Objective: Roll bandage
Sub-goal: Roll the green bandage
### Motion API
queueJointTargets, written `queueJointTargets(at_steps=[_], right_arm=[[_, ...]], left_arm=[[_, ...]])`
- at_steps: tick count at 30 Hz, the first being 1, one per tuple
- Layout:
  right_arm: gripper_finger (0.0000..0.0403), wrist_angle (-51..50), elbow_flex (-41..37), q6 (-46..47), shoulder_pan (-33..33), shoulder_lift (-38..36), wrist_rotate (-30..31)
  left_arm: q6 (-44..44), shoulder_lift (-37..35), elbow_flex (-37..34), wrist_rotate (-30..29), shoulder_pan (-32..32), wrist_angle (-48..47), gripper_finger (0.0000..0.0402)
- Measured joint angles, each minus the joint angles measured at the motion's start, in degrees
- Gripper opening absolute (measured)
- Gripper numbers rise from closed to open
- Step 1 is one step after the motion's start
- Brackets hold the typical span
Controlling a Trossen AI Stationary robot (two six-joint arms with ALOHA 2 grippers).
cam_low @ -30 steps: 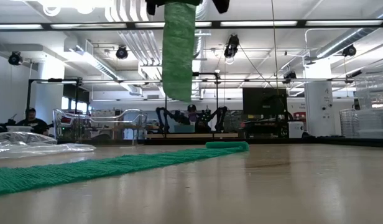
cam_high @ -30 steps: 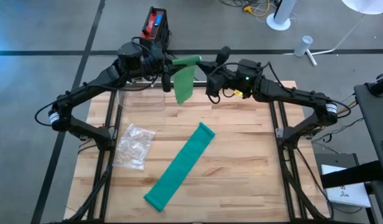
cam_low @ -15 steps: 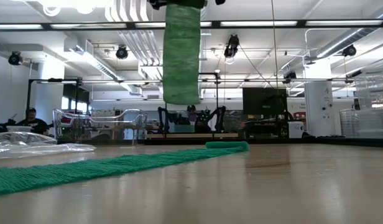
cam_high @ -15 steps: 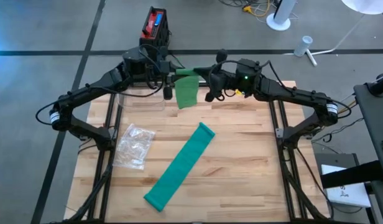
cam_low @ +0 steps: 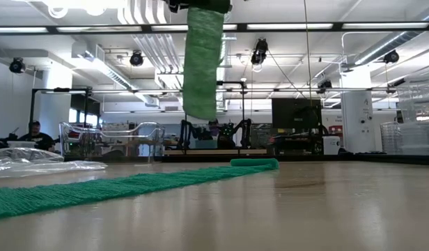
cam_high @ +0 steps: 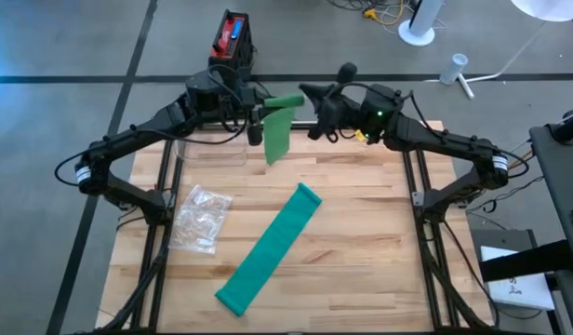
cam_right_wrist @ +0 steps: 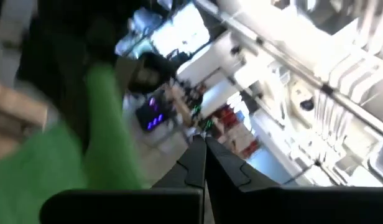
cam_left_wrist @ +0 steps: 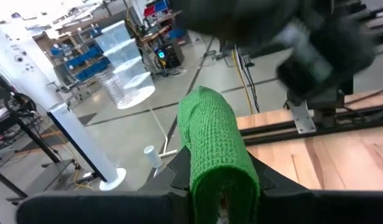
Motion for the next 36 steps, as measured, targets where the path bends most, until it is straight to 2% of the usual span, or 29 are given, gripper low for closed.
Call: queueJointTargets(at_steps=[6,12,16,22,26,32,36], right_arm=[[0.0000,0.6,0.0,-2.9,-0.1,2.8,-2.7],[0.0000,-3.2,0.1,-5.1,0.1,5.0,5.6],[0.0000,-10.1,0.2,-4.0,0.1,4.7,6.6],[0.0000,-14.5,0.1,-4.1,0.0,2.5,7.0],[0.0000,-14.4,-0.1,-5.6,-0.1,0.8,6.4],[0.0000,-6.6,0.0,-4.8,-0.5,1.3,2.8],[0.0000,-10.6,-0.1,-5.8,-0.9,2.7,2.6]], left_arm=[[-0.2,0.9,0.0,0.0,0.0,1.7,0.0050],[2.8,0.9,0.0,-0.9,-0.5,0.0,0.0050],[5.8,0.9,-0.2,-2.4,-0.6,-1.1,0.0050],[13.5,1.1,-0.2,-2.7,-0.7,-1.3,0.0050],[16.4,1.8,0.1,-2.7,-0.7,-1.2,0.0050],[19.7,1.8,0.1,-2.6,-1.3,-1.8,0.0050],[21.4,1.1,0.1,-2.7,-2.2,-2.9,0.0050]])
